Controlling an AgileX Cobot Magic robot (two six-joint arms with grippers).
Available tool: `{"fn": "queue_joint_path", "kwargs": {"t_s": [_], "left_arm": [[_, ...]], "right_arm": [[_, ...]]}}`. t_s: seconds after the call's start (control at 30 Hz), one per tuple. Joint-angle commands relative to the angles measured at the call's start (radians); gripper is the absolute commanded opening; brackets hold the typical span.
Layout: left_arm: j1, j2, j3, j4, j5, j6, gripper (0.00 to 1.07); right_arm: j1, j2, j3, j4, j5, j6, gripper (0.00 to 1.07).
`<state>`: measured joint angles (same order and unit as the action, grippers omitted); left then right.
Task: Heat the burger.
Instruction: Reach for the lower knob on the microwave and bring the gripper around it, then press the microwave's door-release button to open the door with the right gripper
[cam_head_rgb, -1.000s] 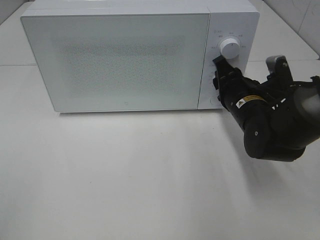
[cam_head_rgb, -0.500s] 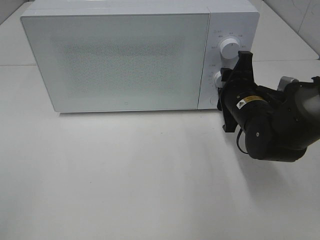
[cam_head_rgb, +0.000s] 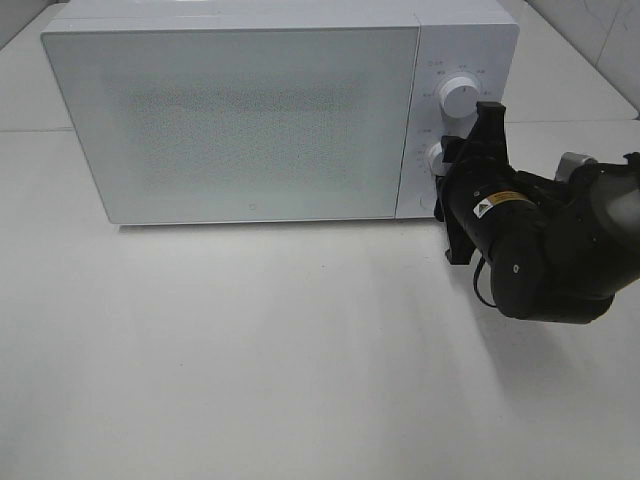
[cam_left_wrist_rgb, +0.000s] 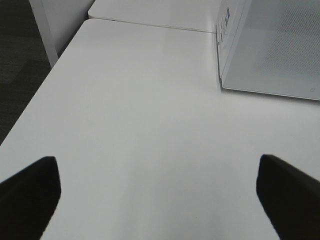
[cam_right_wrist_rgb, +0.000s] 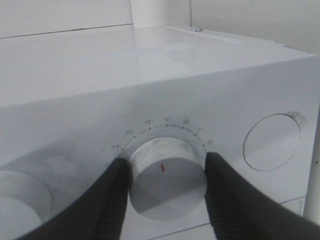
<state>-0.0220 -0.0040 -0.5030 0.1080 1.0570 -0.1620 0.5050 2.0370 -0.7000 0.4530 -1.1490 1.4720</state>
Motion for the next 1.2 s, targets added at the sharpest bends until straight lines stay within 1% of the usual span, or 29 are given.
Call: {"fn": "queue_joint_path", "kwargs": {"t_s": [0.03,0.07,0.1,0.13,0.17,0.2,0.23,0.27,0.3,0.37,0.5,0.53,0.67,0.7,0.83,0.87,1.03,1.13,1.2], "left_arm": [[-0.007,-0.021,0.0,-0.004,-0.013,-0.003,1.01],[-0.007,-0.021,0.0,-0.004,-0.013,-0.003,1.01],[-0.007,-0.021,0.0,-0.004,-0.013,-0.003,1.01],[-0.007,-0.021,0.0,-0.004,-0.013,-0.003,1.01],[-0.007,-0.021,0.0,-0.004,-0.013,-0.003,1.01],[-0.007,-0.021,0.0,-0.004,-0.013,-0.003,1.01],[-0.007,-0.021,0.0,-0.004,-0.013,-0.003,1.01],[-0.007,-0.021,0.0,-0.004,-0.013,-0.003,1.01],[-0.007,-0.021,0.0,-0.004,-0.013,-0.003,1.01],[-0.007,-0.021,0.0,-0.004,-0.013,-0.003,1.01],[-0.007,-0.021,0.0,-0.004,-0.013,-0.003,1.01],[-0.007,-0.021,0.0,-0.004,-0.013,-0.003,1.01],[-0.007,-0.021,0.0,-0.004,-0.013,-0.003,1.01],[-0.007,-0.021,0.0,-0.004,-0.013,-0.003,1.01],[-0.007,-0.021,0.0,-0.004,-0.013,-0.003,1.01],[-0.007,-0.021,0.0,-0.004,-0.013,-0.003,1.01],[-0.007,-0.021,0.0,-0.004,-0.013,-0.003,1.01],[-0.007,-0.021,0.0,-0.004,-0.013,-0.003,1.01],[-0.007,-0.021,0.0,-0.004,-0.013,-0.003,1.01]], "right_arm": [[0.009,-0.014,-0.038,-0.137,-0.112,0.001,0.46],[0.009,-0.014,-0.038,-0.133,-0.112,-0.006,0.49],[0.009,-0.014,-0.038,-0.119,-0.116,-0.024,0.56],[0.009,-0.014,-0.038,-0.119,-0.116,-0.024,0.56],[0.009,-0.014,-0.037,-0.115,-0.123,-0.037,0.58],[0.009,-0.014,-0.033,-0.109,-0.142,-0.065,0.65],[0.009,-0.014,-0.033,-0.109,-0.142,-0.065,0.65],[0.009,-0.014,-0.031,-0.108,-0.152,-0.087,0.71],[0.009,-0.014,-0.031,-0.108,-0.152,-0.087,0.71],[0.011,-0.014,-0.03,-0.114,-0.137,-0.102,0.76],[0.012,-0.016,-0.012,-0.117,-0.131,-0.104,0.76],[0.012,-0.025,0.009,-0.117,-0.122,-0.104,0.76],[0.012,-0.051,0.038,-0.117,-0.09,-0.122,0.76],[0.012,-0.078,0.063,-0.118,-0.056,-0.139,0.76],[0.012,-0.115,0.097,-0.125,-0.02,-0.167,0.76],[0.012,-0.142,0.115,-0.148,0.006,-0.176,0.76],[0.012,-0.197,0.148,-0.19,0.08,-0.209,0.76],[0.012,-0.258,0.171,-0.195,0.157,-0.234,0.76],[0.012,-0.27,0.175,-0.196,0.173,-0.251,0.76]]}}
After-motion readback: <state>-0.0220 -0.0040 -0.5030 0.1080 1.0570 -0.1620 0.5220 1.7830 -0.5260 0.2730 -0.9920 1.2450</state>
